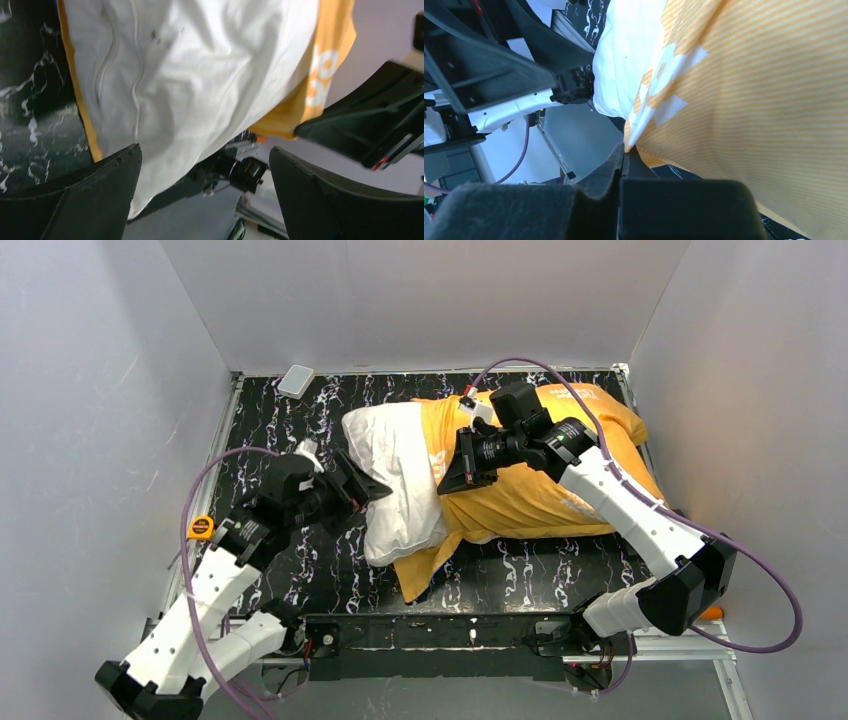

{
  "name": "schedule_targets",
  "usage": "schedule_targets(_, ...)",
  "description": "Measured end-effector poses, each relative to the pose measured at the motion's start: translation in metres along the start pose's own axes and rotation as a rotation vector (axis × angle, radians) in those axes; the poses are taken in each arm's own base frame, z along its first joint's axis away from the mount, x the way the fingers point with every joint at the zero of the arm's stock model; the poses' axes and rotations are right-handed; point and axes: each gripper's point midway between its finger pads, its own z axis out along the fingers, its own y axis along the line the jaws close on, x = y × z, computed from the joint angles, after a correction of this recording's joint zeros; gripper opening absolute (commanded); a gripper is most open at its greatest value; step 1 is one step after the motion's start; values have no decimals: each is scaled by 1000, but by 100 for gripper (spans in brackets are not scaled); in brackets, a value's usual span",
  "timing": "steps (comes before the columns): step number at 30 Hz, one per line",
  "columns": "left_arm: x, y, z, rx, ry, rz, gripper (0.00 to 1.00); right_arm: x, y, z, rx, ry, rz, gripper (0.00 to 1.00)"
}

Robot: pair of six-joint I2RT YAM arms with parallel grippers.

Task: Put the pillow into the pillowcase
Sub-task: Stuff the pillow into the pillowcase.

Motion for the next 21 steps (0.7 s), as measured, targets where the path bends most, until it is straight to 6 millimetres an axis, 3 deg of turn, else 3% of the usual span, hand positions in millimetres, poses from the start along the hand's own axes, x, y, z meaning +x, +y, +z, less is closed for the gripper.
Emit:
schedule_targets(3, 26, 21, -8, -12, 95, -3, 98, 2, 0, 0, -3, 9, 1, 1)
schedule_targets(7, 60, 54, 7, -87, 251, -50, 94, 3, 0, 2, -11, 23, 10, 1)
schedule_targets(9, 73, 62, 19, -121, 318, -73, 85, 4, 1, 4, -20, 36, 18, 1)
schedule_targets(12, 85, 55, 38, -113, 377, -69, 50, 4, 3, 7, -36, 53, 29, 1)
schedule_targets(15, 84, 42, 65, -74, 383, -81, 27, 3, 7, 9, -63, 62, 44, 1)
schedule_targets(19, 72, 20, 104, -32, 363, -99, 12, -7, 19, 10, -131, 38, 77, 1)
schedule_targets(21, 59, -3, 119, -10, 345, -85, 6, -13, 23, 15, -175, 18, 102, 1)
